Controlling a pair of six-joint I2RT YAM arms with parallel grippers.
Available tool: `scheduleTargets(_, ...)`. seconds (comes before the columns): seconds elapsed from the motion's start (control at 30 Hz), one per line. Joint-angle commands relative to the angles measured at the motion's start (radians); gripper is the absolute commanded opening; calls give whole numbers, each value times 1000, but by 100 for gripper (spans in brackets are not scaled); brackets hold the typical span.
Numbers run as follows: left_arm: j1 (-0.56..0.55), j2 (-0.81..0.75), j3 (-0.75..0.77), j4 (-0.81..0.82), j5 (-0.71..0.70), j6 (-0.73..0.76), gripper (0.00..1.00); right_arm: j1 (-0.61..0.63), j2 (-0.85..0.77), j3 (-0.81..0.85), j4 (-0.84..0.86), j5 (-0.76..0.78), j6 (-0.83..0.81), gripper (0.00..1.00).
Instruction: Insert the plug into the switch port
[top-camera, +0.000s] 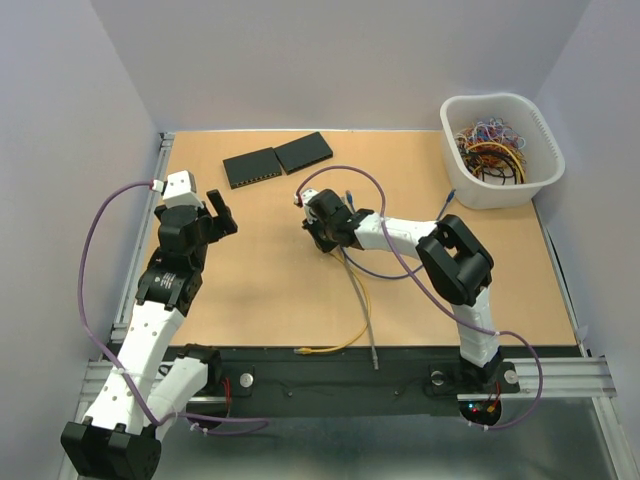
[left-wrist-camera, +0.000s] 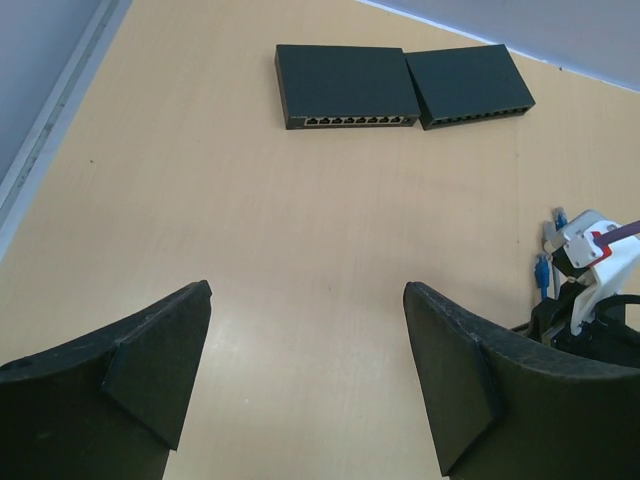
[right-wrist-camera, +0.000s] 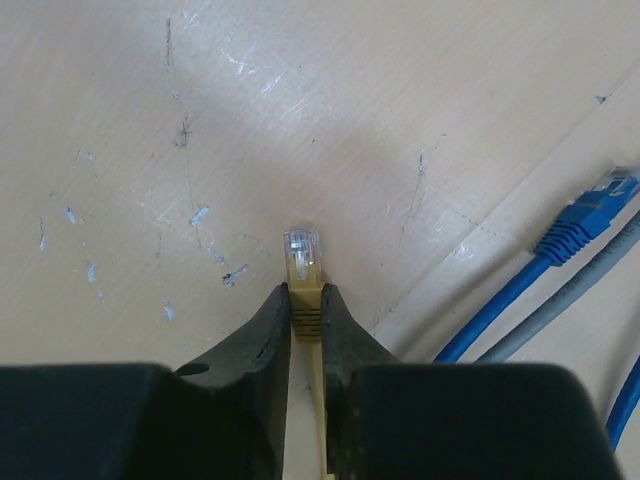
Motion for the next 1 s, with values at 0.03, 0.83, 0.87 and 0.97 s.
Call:
scheduleTargets(0.03,-1,-3,16,57,57,25,91,0,15,-16,-13,-100,-1,10)
scheduleTargets(0.83,-1,72,49,551,759,-125,92,20,-305,-100,315,-542,223,0)
scheduleTargets(0.87,-1,63,42,552,770,-122,92,20,-322,-116,335,-557,221,0)
scheduleTargets(0.97,-1,39,15,587,795,-130,88,20,-393,-180,457,-617,224,0)
